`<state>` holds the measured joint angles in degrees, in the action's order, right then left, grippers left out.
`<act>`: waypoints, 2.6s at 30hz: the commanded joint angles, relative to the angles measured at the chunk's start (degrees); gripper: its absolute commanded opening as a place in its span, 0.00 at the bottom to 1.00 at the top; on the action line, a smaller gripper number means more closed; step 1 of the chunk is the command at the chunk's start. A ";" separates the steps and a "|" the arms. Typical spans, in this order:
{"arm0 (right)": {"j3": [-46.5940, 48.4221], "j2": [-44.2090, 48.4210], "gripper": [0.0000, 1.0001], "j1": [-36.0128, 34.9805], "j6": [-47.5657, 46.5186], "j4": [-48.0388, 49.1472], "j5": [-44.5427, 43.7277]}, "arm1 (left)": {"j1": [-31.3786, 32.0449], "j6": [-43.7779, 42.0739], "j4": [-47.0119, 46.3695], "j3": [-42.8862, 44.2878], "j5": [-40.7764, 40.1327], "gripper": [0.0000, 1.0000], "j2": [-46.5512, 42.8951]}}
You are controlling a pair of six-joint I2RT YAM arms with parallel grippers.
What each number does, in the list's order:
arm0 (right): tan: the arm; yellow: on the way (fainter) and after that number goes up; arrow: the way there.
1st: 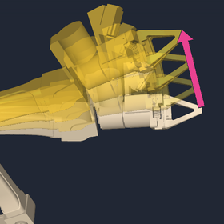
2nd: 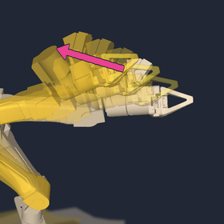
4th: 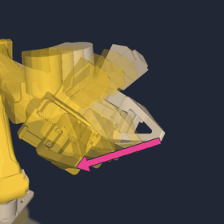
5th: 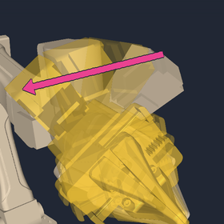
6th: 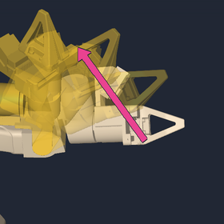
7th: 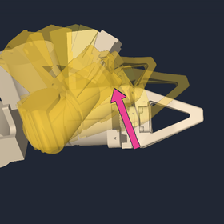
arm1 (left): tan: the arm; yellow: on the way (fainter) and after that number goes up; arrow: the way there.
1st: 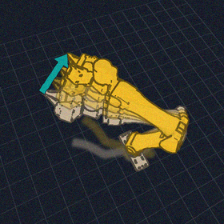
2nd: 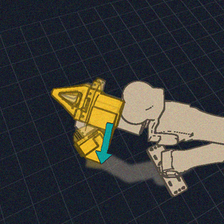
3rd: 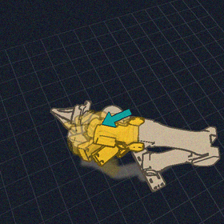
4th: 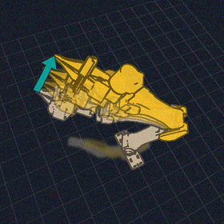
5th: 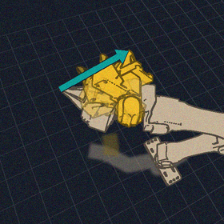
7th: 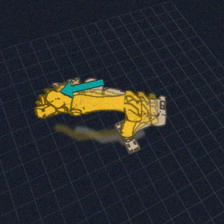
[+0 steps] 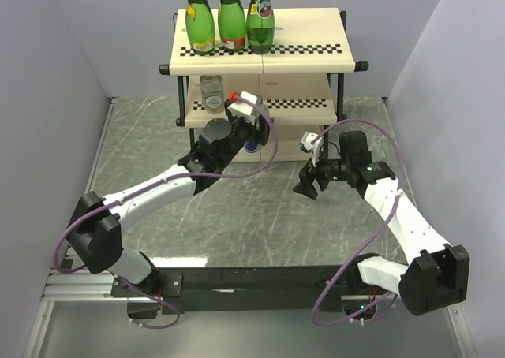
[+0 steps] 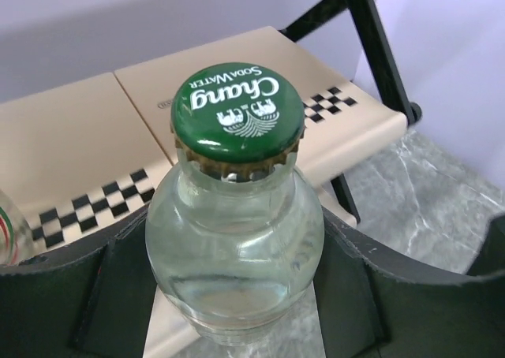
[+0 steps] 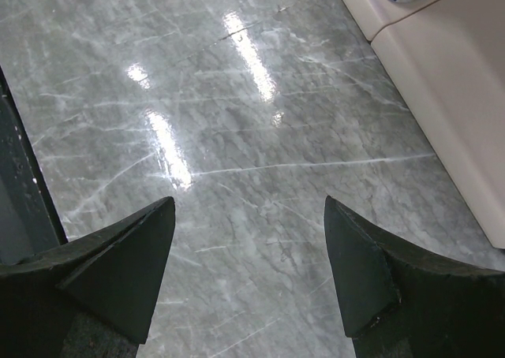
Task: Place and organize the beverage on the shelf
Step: Place the drink on the shelf.
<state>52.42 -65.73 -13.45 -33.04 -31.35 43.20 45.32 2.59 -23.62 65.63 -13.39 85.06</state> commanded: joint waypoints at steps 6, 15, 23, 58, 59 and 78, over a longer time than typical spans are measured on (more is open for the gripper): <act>2.33 1.40 0.82 0.53 -0.80 -0.11 1.71 | -4.54 1.63 -4.52 11.97 1.61 0.00 2.30; 2.33 1.40 0.82 0.53 -0.89 -0.02 1.71 | -7.00 2.33 -1.96 17.16 2.14 0.00 5.47; 2.33 1.40 0.82 0.53 -0.98 -0.11 1.89 | -8.58 2.33 -0.03 19.19 1.79 0.00 6.96; 2.16 1.40 0.82 0.53 -1.06 -0.02 2.06 | -9.72 1.01 1.03 22.97 -3.66 0.28 11.89; 2.16 1.49 0.82 0.53 -1.06 -0.02 2.06 | -9.72 1.10 1.03 22.88 -3.75 0.31 11.80; 2.16 1.40 0.82 0.62 -1.15 -0.02 1.89 | -9.73 1.72 0.94 22.09 -4.63 0.81 10.75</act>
<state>52.47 -65.69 -13.45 -33.39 -31.38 44.25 35.59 3.88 -16.47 84.62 -17.63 98.52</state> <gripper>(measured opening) 0.822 0.797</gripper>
